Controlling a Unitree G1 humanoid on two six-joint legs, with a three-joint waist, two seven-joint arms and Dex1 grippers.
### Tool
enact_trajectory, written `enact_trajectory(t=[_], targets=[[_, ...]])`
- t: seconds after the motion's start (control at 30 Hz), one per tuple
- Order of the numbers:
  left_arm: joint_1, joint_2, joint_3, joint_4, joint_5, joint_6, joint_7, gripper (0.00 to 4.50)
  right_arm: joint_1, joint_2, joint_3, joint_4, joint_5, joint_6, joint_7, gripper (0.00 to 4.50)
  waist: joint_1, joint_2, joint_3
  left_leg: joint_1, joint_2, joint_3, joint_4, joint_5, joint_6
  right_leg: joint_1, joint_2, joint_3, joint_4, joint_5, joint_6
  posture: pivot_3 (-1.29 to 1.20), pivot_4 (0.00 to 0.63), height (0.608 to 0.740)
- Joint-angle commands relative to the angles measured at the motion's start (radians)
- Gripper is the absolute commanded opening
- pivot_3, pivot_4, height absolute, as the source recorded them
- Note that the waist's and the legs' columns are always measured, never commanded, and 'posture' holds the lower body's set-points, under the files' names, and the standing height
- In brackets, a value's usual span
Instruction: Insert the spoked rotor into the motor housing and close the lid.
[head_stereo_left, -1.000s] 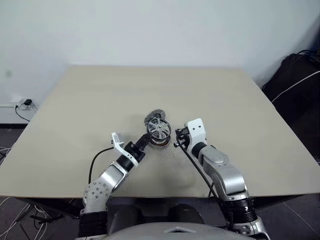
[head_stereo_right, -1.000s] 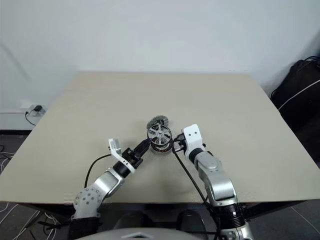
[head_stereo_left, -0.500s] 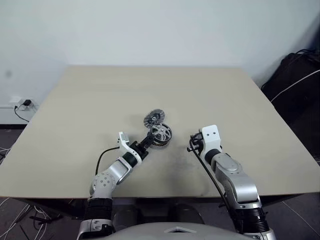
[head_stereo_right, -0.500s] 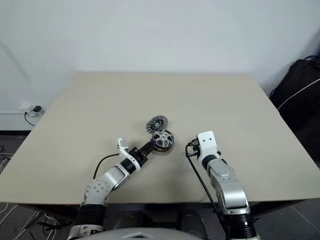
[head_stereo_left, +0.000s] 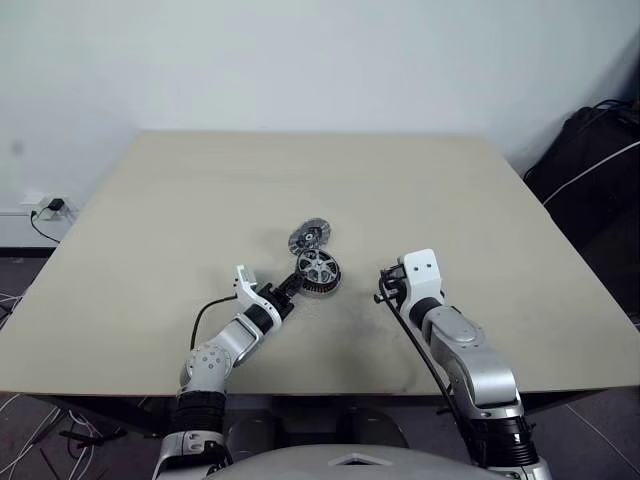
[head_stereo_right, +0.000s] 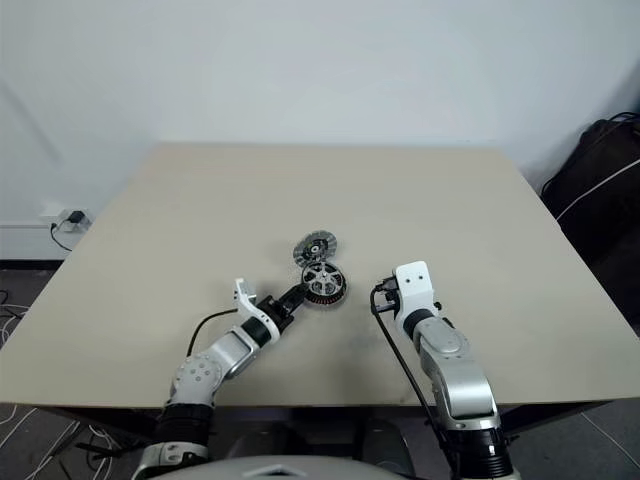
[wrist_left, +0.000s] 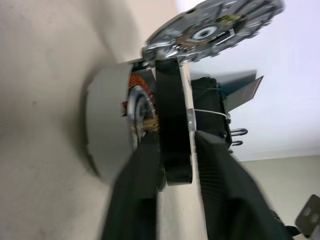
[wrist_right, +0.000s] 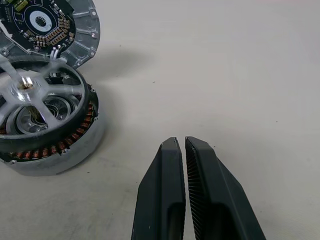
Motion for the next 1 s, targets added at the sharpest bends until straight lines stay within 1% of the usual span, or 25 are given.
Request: enact_trajectory(t=[0.03, 0.13, 0.23, 0.27, 0.43, 0.5, 0.67, 0.77, 0.8, 0.83, 0.9, 0.93, 1.0], targets=[[-0.037, -0.078, -0.002, -0.013, 0.004, -0.007, -0.005, 2.39, -0.019, 0.005, -0.007, -0.040, 0.005, -0.010, -0.006, 0.27, 0.001, 0.000, 0.000, 0.000, 0.000, 0.000, 0.000, 0.000, 0.000, 0.000, 0.000, 0.000, 0.000, 0.000, 0.000, 0.00, 0.000, 0.740], [-0.034, -0.077, -0.003, -0.020, 0.007, -0.002, -0.005, 3.36, -0.020, 0.007, -0.004, -0.038, 0.005, -0.011, -0.005, 0.27, 0.001, 0.001, 0.000, 0.000, 0.000, -0.001, 0.002, 0.000, 0.000, 0.001, 0.000, 0.000, 0.000, 0.000, 0.001, 0.00, 0.000, 0.740], [-0.025, -0.069, -0.002, -0.038, 0.012, -0.002, 0.001, 4.37, -0.021, 0.008, -0.001, -0.037, 0.005, -0.010, -0.003, 0.27, 0.000, 0.001, -0.001, 0.000, 0.000, -0.001, 0.005, -0.003, 0.005, 0.002, -0.001, 0.000, 0.001, 0.001, 0.002, 0.00, 0.000, 0.740], [-0.022, -0.066, -0.002, -0.045, 0.015, -0.004, 0.003, 4.46, -0.022, 0.008, 0.000, -0.037, 0.005, -0.010, -0.002, 0.27, 0.000, 0.001, -0.001, 0.001, 0.000, -0.001, 0.005, -0.003, 0.005, 0.002, -0.001, 0.000, 0.001, 0.002, 0.003, 0.00, 0.000, 0.740], [0.014, -0.051, 0.007, -0.127, 0.013, -0.005, 0.011, 4.46, -0.024, 0.006, 0.002, -0.036, 0.006, -0.009, 0.000, 0.27, -0.002, 0.001, -0.001, 0.000, 0.000, -0.001, 0.006, -0.003, 0.005, 0.002, -0.002, 0.000, 0.000, 0.002, 0.004, 0.00, 0.000, 0.740], [0.029, -0.046, 0.011, -0.157, 0.009, -0.003, 0.014, 4.46, -0.027, 0.007, 0.005, -0.033, 0.006, -0.009, 0.002, 0.27, -0.001, 0.001, -0.001, 0.000, 0.000, -0.001, 0.005, -0.002, 0.003, 0.001, -0.002, 0.000, 0.000, 0.002, 0.003, 0.00, 0.000, 0.740], [0.053, -0.031, 0.016, -0.194, 0.025, -0.011, 0.007, 4.46, -0.041, 0.009, 0.018, -0.024, 0.005, -0.011, 0.007, 0.27, 0.001, 0.001, 0.000, -0.003, 0.000, -0.001, 0.005, -0.002, 0.003, -0.001, -0.001, 0.000, 0.000, 0.001, 0.002, 0.00, 0.000, 0.740], [0.097, 0.032, -0.088, -0.273, 0.220, -0.121, -0.024, 4.46, -0.057, 0.020, 0.037, -0.024, 0.017, -0.018, 0.024, 0.27, 0.000, 0.001, 0.000, -0.003, 0.000, -0.001, 0.005, -0.002, 0.004, -0.001, -0.001, 0.000, 0.000, 0.001, 0.002, 0.00, 0.000, 0.740], [0.111, 0.057, -0.129, -0.290, 0.301, -0.169, -0.025, 4.49, -0.062, 0.021, 0.048, -0.021, 0.015, -0.021, 0.031, 0.14, 0.000, 0.002, 0.000, -0.003, 0.000, -0.001, 0.005, -0.002, 0.004, -0.001, -0.001, 0.000, 0.000, 0.001, 0.002, 0.00, 0.000, 0.740], [0.127, 0.074, -0.156, -0.297, 0.368, -0.212, -0.020, 4.49, -0.069, 0.025, 0.060, -0.015, 0.013, -0.023, 0.036, 0.14, -0.001, 0.002, 0.000, -0.003, 0.000, 0.000, 0.005, -0.002, 0.003, -0.001, -0.001, 0.000, 0.000, 0.001, 0.002, 0.00, 0.000, 0.740], [0.168, 0.098, -0.197, -0.294, 0.493, -0.358, -0.040, 4.09, -0.090, 0.038, 0.086, 0.009, 0.008, -0.028, 0.044, 0.00, -0.003, 0.003, 0.000, -0.003, 0.000, 0.000, 0.005, -0.002, 0.003, -0.001, -0.001, 0.000, 0.000, 0.001, 0.002, 0.00, 0.000, 0.740], [0.179, 0.102, -0.205, -0.289, 0.523, -0.401, -0.050, 3.89, -0.097, 0.042, 0.093, 0.017, 0.006, -0.030, 0.046, 0.00, -0.005, 0.004, 0.000, -0.003, 0.000, 0.000, 0.005, -0.002, 0.003, -0.002, -0.001, 0.000, 0.000, 0.001, 0.002, 0.00, 0.000, 0.740], [0.204, 0.132, -0.229, -0.277, 0.604, -0.451, -0.048, 3.23, -0.122, 0.055, 0.119, 0.053, 0.003, -0.039, 0.057, 0.00, -0.003, 0.004, 0.001, -0.003, 0.000, 0.000, 0.004, -0.002, 0.003, -0.002, -0.002, 0.000, 0.000, 0.001, 0.002, 0.00, 0.000, 0.740]])
